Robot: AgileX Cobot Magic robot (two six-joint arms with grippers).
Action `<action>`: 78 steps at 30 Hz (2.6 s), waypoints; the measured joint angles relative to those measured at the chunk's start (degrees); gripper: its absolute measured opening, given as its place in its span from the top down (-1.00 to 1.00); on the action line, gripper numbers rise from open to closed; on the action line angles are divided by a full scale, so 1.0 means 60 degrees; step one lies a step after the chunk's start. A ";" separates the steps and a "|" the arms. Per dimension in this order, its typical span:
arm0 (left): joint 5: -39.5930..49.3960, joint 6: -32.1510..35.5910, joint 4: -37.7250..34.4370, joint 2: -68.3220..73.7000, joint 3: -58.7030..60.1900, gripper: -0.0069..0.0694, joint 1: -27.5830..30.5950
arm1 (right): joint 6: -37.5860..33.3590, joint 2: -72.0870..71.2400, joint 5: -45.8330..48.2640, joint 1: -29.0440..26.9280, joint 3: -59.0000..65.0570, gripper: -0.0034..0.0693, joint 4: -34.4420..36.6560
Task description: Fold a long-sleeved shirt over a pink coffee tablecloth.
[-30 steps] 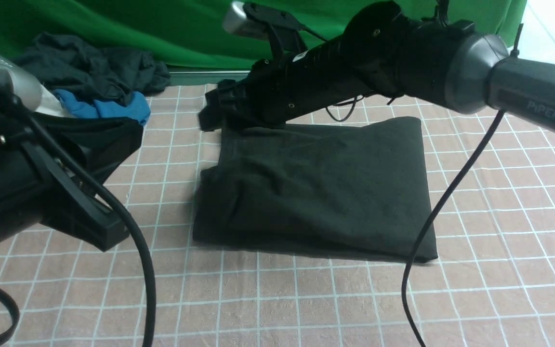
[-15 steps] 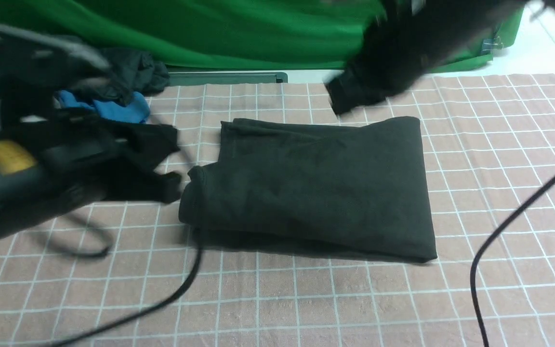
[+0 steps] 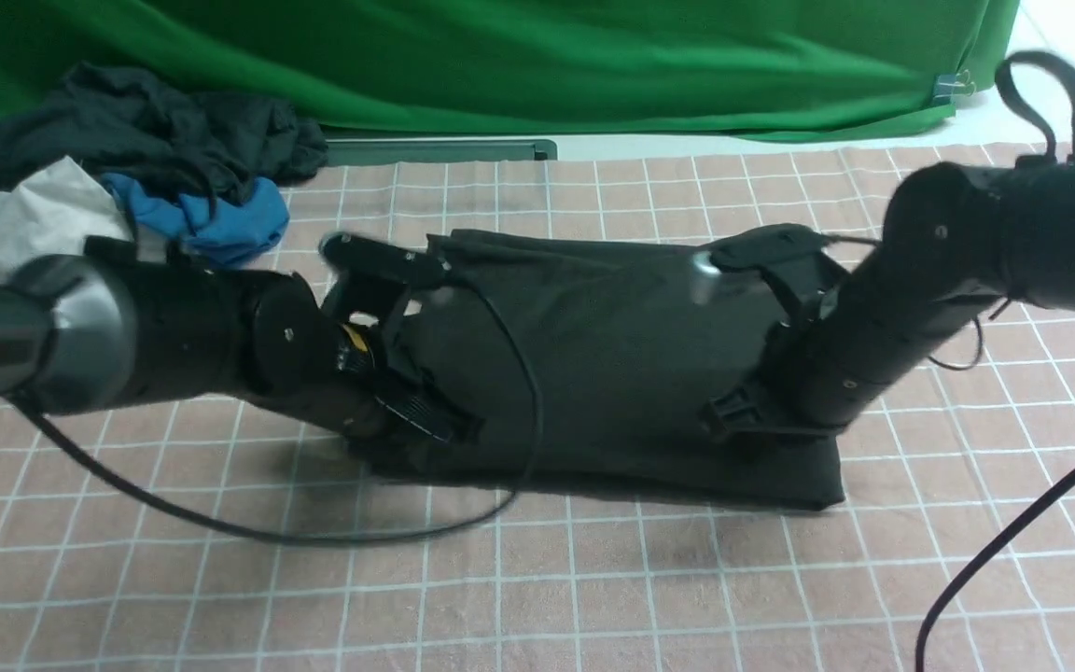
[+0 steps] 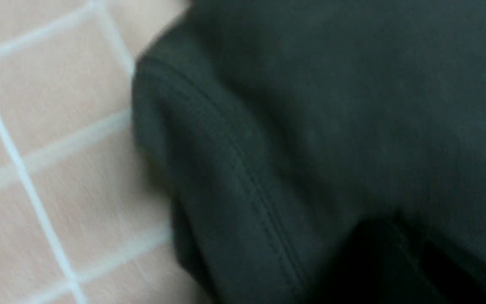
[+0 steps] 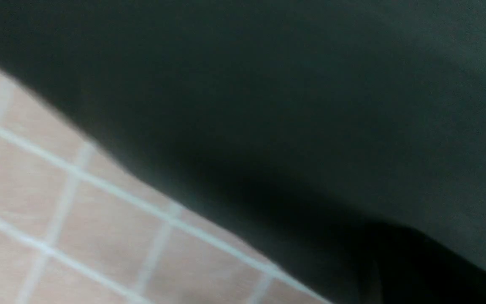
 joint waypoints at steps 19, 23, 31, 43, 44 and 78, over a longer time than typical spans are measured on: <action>0.0839 0.1334 -0.0685 -0.5782 -0.0096 0.77 0.0455 | 0.0765 0.1712 -0.0902 -0.1794 -0.3392 -0.45 -0.0110; 0.0837 0.1664 -0.1119 -0.7824 0.0628 0.77 0.0455 | 0.0798 0.2759 -0.0936 -0.2023 -0.4287 -0.44 -0.0110; 0.0846 0.1789 -0.1121 -1.1264 0.2809 0.77 0.0455 | 0.0426 0.3747 -0.0914 -0.2081 -0.5103 0.33 0.0444; 0.1945 0.1801 -0.0824 -1.3126 0.3916 0.77 0.0455 | -0.0120 0.3705 -0.2691 -0.2112 -0.5110 0.00 0.0275; 0.2081 0.1801 -0.0824 -1.3160 0.3916 0.77 0.0455 | -0.0120 0.3580 -0.2557 -0.2123 -0.5110 -0.22 0.0263; -0.0027 0.3844 -0.2211 -1.5962 0.6482 0.77 0.0455 | 0.1227 -1.2880 -0.0293 -0.2131 0.5863 0.42 -0.0390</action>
